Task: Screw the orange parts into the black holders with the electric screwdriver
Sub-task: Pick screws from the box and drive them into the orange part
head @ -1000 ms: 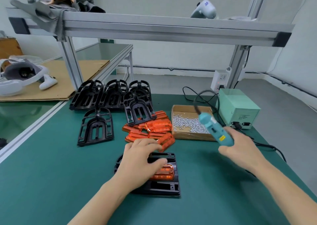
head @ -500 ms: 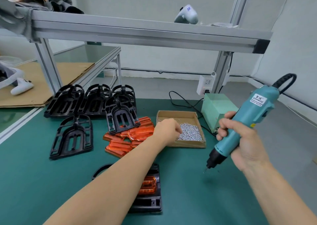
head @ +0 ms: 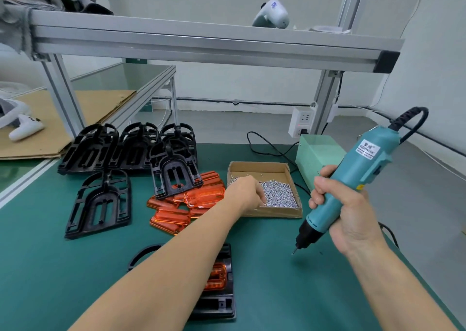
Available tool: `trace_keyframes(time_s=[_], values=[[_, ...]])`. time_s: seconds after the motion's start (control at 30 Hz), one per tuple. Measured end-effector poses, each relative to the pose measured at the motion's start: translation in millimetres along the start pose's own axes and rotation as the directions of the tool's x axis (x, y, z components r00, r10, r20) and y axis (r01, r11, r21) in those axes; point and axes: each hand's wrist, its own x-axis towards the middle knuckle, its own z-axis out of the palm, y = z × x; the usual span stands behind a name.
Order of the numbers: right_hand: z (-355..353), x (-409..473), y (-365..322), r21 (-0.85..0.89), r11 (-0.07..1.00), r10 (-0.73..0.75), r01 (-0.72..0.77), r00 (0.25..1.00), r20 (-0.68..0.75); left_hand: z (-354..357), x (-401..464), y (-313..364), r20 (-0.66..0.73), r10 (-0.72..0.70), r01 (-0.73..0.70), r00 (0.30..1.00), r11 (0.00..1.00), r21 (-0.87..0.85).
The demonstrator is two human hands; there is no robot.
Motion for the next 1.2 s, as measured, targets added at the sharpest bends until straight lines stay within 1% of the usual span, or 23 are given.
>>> trace_keyframes(time_s=[0.17, 0.27, 0.37, 0.47, 0.57, 0.63, 0.83, 1.2], values=[[0, -3, -2, -0.015, 1.0, -0.011, 0.011, 1.0, 0.003, 3, -5, -4, -0.1, 0.022, -0.028, 0.995, 0.998, -0.056], [0, -3, -5, 0.025, 0.999, -0.03, 0.031, 0.999, -0.03, -6, -17, -5, -0.156, 0.027, -0.061, 0.987, 0.973, -0.223], [3, -4, -10, 0.119, 0.991, -0.056, 0.063, 0.997, -0.06, -17, -44, -8, -0.163, 0.04, -0.11, 0.986, 0.889, -0.445], [12, -6, -17, 0.248, 0.964, -0.083, 0.098, 0.994, -0.07, -24, -80, -13, -0.158, 0.083, -0.158, 0.984, 0.814, -0.559], [25, -10, -23, 0.377, 0.921, -0.084, 0.099, 0.995, -0.057, -25, -114, -19, -0.159, 0.124, -0.196, 0.98, 0.767, -0.611], [35, -14, -26, 0.428, 0.898, -0.087, 0.1, 0.995, -0.05, -24, -133, -21, -0.175, 0.123, -0.209, 0.977, 0.719, -0.663], [65, -27, -28, 0.477, 0.872, -0.115, 0.11, 0.993, -0.019, -22, -163, -24, -0.25, 0.081, -0.247, 0.965, 0.603, -0.759], [80, -37, -27, 0.457, 0.88, -0.134, 0.128, 0.991, -0.019, -21, -175, -27, -0.286, 0.089, -0.286, 0.954, 0.552, -0.783]])
